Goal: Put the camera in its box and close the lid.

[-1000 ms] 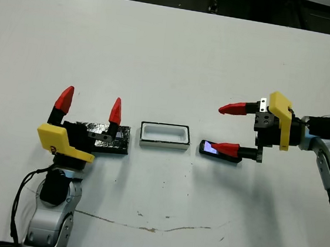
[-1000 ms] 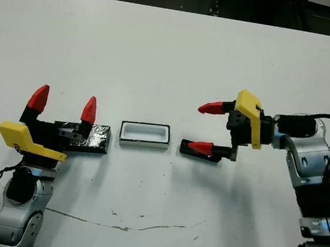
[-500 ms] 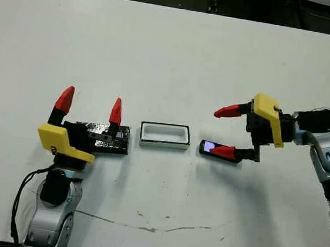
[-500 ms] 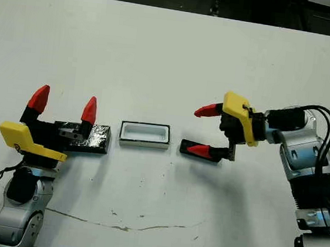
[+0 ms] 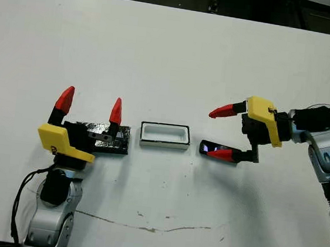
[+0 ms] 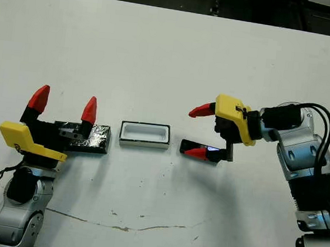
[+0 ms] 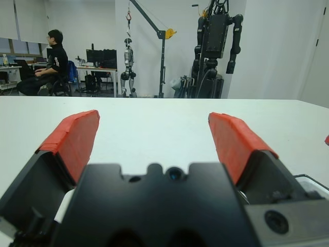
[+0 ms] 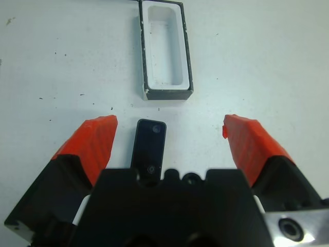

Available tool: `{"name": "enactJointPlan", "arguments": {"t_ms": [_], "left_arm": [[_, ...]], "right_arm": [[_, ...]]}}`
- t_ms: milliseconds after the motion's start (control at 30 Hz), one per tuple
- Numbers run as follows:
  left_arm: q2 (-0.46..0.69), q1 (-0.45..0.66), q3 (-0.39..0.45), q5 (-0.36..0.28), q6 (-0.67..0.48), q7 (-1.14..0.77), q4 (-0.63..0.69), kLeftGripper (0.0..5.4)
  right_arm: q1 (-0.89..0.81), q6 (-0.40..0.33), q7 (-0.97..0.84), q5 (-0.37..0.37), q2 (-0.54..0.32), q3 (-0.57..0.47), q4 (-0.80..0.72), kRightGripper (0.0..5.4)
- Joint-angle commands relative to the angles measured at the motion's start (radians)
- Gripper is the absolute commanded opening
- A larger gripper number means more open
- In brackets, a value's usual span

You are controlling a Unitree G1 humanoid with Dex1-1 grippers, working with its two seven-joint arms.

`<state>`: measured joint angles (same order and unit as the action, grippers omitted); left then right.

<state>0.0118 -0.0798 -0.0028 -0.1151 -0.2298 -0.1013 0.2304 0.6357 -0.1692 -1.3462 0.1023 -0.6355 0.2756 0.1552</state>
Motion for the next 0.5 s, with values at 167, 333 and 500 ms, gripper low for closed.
{"name": "enactJointPlan", "arguments": {"t_ms": [167,333,500], "left_arm": [[0.002,-0.012,0.001,-0.004,0.008,-0.003,-0.002,5.4],[0.004,-0.013,0.004,-0.004,0.003,-0.005,-0.007,5.4],[0.0,-0.016,0.003,0.0,0.006,0.0,-0.003,5.4]], "right_arm": [[-0.029,0.004,0.011,-0.026,-0.018,0.023,-0.019,5.37],[-0.038,0.017,0.007,-0.025,-0.013,0.029,-0.007,5.37],[-0.043,0.007,0.005,-0.023,-0.012,0.034,-0.003,5.37]]}}
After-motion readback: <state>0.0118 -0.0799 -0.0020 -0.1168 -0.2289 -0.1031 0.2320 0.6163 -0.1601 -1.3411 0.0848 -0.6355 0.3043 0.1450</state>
